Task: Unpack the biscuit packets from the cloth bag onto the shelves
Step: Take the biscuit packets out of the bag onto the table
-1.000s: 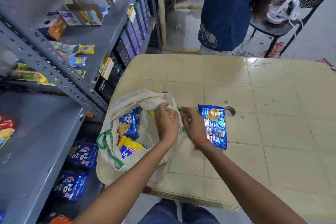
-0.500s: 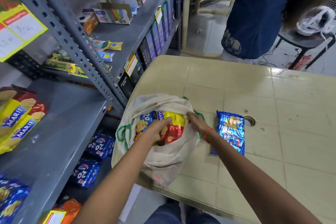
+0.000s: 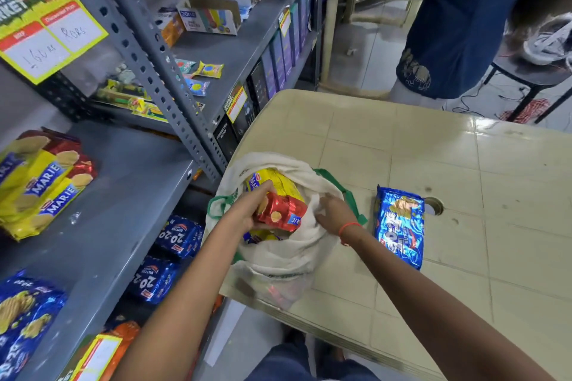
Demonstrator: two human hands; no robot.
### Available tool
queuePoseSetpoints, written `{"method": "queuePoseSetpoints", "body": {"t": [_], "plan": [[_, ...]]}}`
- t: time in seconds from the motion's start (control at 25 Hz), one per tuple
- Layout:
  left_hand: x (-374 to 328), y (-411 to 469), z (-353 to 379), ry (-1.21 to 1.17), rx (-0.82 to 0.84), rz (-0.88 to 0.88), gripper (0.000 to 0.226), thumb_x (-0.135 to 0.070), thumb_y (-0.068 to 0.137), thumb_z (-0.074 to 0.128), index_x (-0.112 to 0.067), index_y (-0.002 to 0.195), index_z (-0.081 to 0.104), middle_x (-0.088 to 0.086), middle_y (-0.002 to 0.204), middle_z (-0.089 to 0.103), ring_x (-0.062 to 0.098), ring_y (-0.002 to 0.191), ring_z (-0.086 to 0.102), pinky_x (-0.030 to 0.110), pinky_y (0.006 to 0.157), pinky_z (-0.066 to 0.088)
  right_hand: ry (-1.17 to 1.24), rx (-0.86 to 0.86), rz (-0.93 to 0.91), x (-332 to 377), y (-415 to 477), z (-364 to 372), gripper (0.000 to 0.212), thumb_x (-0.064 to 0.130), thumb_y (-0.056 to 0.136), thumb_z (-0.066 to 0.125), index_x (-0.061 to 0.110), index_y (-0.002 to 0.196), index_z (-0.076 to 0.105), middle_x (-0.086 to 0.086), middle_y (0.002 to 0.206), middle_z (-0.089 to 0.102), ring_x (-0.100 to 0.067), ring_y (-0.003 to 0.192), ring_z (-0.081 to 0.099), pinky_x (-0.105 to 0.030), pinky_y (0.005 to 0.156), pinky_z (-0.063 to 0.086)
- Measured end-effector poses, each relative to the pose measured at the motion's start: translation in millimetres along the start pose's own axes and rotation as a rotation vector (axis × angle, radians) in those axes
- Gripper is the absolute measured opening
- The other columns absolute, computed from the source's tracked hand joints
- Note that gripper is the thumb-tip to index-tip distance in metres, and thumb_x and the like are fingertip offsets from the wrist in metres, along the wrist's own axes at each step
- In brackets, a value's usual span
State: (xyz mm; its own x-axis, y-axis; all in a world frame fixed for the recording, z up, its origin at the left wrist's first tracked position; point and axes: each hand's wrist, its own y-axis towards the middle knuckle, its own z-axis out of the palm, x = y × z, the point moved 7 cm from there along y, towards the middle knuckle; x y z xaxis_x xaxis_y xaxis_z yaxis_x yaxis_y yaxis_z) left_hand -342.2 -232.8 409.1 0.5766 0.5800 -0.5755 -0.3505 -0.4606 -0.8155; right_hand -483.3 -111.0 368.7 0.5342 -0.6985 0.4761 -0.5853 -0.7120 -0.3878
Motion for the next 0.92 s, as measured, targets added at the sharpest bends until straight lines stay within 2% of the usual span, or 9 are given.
{"method": "queuePoseSetpoints", "body": {"t": [0.08, 0.16, 0.32, 0.4, 0.48, 0.56, 0.72, 0.8, 0.92], "plan": [[-9.6, -5.5, 3.2, 0.031, -0.039, 0.078, 0.052, -0.033, 0.063, 0.069, -0.009, 0.108, 0.060, 0.013, 0.098, 0.065, 0.027, 0.079, 0.065, 0.035, 0.046, 0.056, 0.269, -0.297, -0.059, 10.8, -12.1, -25.9, 0.027, 0.019, 0.089, 0.051, 0.002, 0.106, 0.065, -0.019, 0.110, 0.067, -0.031, 0.098, 0.063, -0.033, 0.087, 0.051], [-19.4, -10.7, 6.4, 0.036, -0.073, 0.136, 0.048, -0.034, 0.071, 0.068, -0.009, 0.110, 0.062, 0.012, 0.095, 0.064, 0.025, 0.076, 0.064, 0.034, 0.045, 0.056, 0.532, -0.439, -0.144, 29.3, -28.2, -47.9, 0.030, 0.029, 0.091, 0.052, 0.007, 0.104, 0.066, -0.012, 0.104, 0.066, -0.021, 0.093, 0.061, -0.019, 0.083, 0.050], [-40.7, -22.5, 12.0, 0.214, -0.190, 0.332, 0.049, -0.056, 0.066, 0.063, -0.013, 0.089, 0.063, 0.015, 0.099, 0.069, 0.030, 0.085, 0.068, 0.051, 0.069, 0.060, 0.659, 0.003, -0.270, 78.8, -41.1, -51.1, 0.047, 0.062, 0.079, 0.054, 0.019, 0.094, 0.064, -0.007, 0.094, 0.071, -0.021, 0.089, 0.066, -0.042, 0.086, 0.055], [-41.4, -22.4, 18.4, 0.449, -0.255, 0.443, 0.055, -0.064, 0.079, 0.050, -0.014, 0.099, 0.061, 0.019, 0.113, 0.063, 0.035, 0.107, 0.060, 0.051, 0.092, 0.051, 0.997, 0.240, -0.108, 70.5, -40.1, -42.7, 0.040, 0.055, 0.076, 0.062, 0.023, 0.101, 0.066, -0.006, 0.100, 0.070, -0.021, 0.094, 0.068, -0.047, 0.090, 0.055], [-36.9, -23.3, 27.0, 0.543, -0.304, 0.541, 0.035, -0.049, 0.092, 0.044, -0.022, 0.105, 0.061, 0.018, 0.123, 0.052, 0.035, 0.120, 0.049, 0.045, 0.106, 0.040, 1.267, 0.354, 0.041, 52.1, -43.2, -31.1, 0.038, 0.039, 0.071, 0.070, 0.024, 0.105, 0.065, -0.009, 0.110, 0.064, -0.025, 0.099, 0.063, -0.057, 0.096, 0.048], [-29.4, -22.1, 34.9, 0.303, -0.280, 0.607, 0.016, -0.043, 0.084, 0.058, -0.028, 0.091, 0.061, 0.014, 0.120, 0.053, 0.033, 0.114, 0.053, 0.045, 0.100, 0.046, 1.391, 0.368, 0.096, 27.0, -47.6, -21.3, 0.054, 0.029, 0.062, 0.073, 0.020, 0.114, 0.060, -0.012, 0.118, 0.058, -0.027, 0.104, 0.058, -0.058, 0.102, 0.041], [13.2, -10.2, 52.8, -0.292, -0.171, 0.431, 0.076, -0.022, 0.064, 0.086, -0.018, 0.125, 0.042, 0.011, 0.123, 0.059, 0.027, 0.105, 0.064, 0.049, 0.092, 0.054, 1.558, 0.442, 0.081, -24.2, -84.2, -3.4, 0.072, 0.022, 0.054, 0.085, 0.015, 0.121, 0.059, -0.008, 0.117, 0.067, -0.022, 0.102, 0.066, -0.045, 0.098, 0.047], [28.9, -11.9, 78.9, -0.361, 0.032, 0.399, 0.069, -0.010, 0.066, 0.084, -0.021, 0.121, 0.045, 0.013, 0.117, 0.065, 0.028, 0.099, 0.066, 0.050, 0.088, 0.054, 1.643, 0.479, 0.101, -60.6, -106.2, -2.0, 0.078, 0.034, 0.052, 0.088, 0.016, 0.122, 0.059, -0.007, 0.121, 0.067, -0.024, 0.110, 0.063, -0.046, 0.097, 0.048], [48.0, -21.4, 127.4, -0.210, 0.273, 0.356, 0.059, -0.008, 0.072, 0.079, -0.013, 0.124, 0.053, 0.011, 0.112, 0.067, 0.026, 0.094, 0.065, 0.043, 0.081, 0.054, 1.646, 0.585, 0.129, -105.4, -133.4, -4.0, 0.091, 0.060, 0.057, 0.074, 0.017, 0.134, 0.049, -0.009, 0.134, 0.057, -0.030, 0.124, 0.052, -0.052, 0.104, 0.039]]}}
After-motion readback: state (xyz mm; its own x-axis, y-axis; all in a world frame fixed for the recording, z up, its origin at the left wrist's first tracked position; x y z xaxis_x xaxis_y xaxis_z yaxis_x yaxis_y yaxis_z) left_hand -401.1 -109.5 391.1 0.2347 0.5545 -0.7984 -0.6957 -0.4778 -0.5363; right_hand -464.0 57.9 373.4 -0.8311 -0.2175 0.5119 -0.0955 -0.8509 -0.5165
